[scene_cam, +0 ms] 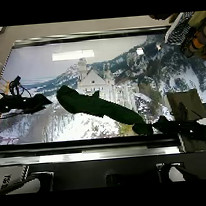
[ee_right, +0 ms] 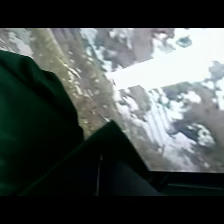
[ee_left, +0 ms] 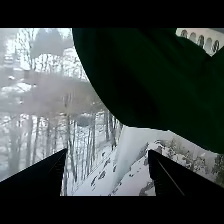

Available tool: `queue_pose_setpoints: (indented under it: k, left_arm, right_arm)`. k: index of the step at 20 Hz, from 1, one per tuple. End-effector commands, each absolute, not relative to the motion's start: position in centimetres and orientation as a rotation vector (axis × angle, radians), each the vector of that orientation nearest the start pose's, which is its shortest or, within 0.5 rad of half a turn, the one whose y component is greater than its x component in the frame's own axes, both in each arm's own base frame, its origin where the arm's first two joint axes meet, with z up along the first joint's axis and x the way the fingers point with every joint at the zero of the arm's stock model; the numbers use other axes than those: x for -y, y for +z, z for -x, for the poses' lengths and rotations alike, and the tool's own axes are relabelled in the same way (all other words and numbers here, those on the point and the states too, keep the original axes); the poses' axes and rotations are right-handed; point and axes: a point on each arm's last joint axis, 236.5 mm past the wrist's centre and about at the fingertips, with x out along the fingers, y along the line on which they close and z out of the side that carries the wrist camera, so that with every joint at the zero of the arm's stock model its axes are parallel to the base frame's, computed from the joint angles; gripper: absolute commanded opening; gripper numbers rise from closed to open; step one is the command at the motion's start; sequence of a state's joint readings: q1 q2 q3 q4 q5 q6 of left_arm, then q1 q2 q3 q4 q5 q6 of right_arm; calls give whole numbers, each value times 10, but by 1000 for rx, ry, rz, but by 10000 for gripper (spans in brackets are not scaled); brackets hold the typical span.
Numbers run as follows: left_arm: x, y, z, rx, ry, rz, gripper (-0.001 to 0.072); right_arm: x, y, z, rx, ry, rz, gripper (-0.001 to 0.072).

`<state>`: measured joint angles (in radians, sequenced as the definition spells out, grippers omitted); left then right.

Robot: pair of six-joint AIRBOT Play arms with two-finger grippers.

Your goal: Fold the clothes and pants, and hang the long-sleeved shirts on hangers.

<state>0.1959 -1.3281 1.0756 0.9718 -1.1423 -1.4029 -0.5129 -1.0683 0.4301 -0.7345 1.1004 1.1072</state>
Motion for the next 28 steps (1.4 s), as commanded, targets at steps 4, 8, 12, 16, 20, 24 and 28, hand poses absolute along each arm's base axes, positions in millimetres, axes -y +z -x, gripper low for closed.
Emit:
queue_pose_setpoints:
  k: [4, 8, 12, 16, 20, 24, 28]
  left_arm:
    - [57, -33, -375, -1253, -241, 637, 585]
    - [57, -33, -376, -1251, -246, 631, 585]
    - [57, -33, -378, -1241, -240, 635, 585]
    - [56, -33, -380, -1234, -236, 634, 585]
    - [55, -33, -380, -1231, -234, 633, 585]
    - [54, -33, -382, -1225, -230, 633, 585]
    - [54, -34, -382, -1228, -229, 633, 585]
  right_arm:
    - [-30, -77, -236, -1347, 125, -851, 501]
    - [-23, -84, -229, -1384, 89, -823, 503]
    - [-41, -87, -235, -1359, 114, -961, 502]
    - [-50, -99, -229, -1385, 137, -1001, 487]
    - [-43, -99, -249, -1295, 110, -1019, 235]
    - [-48, -87, -264, -1221, 143, -1065, 34]
    - [-49, -76, -270, -1208, 173, -1065, 34]
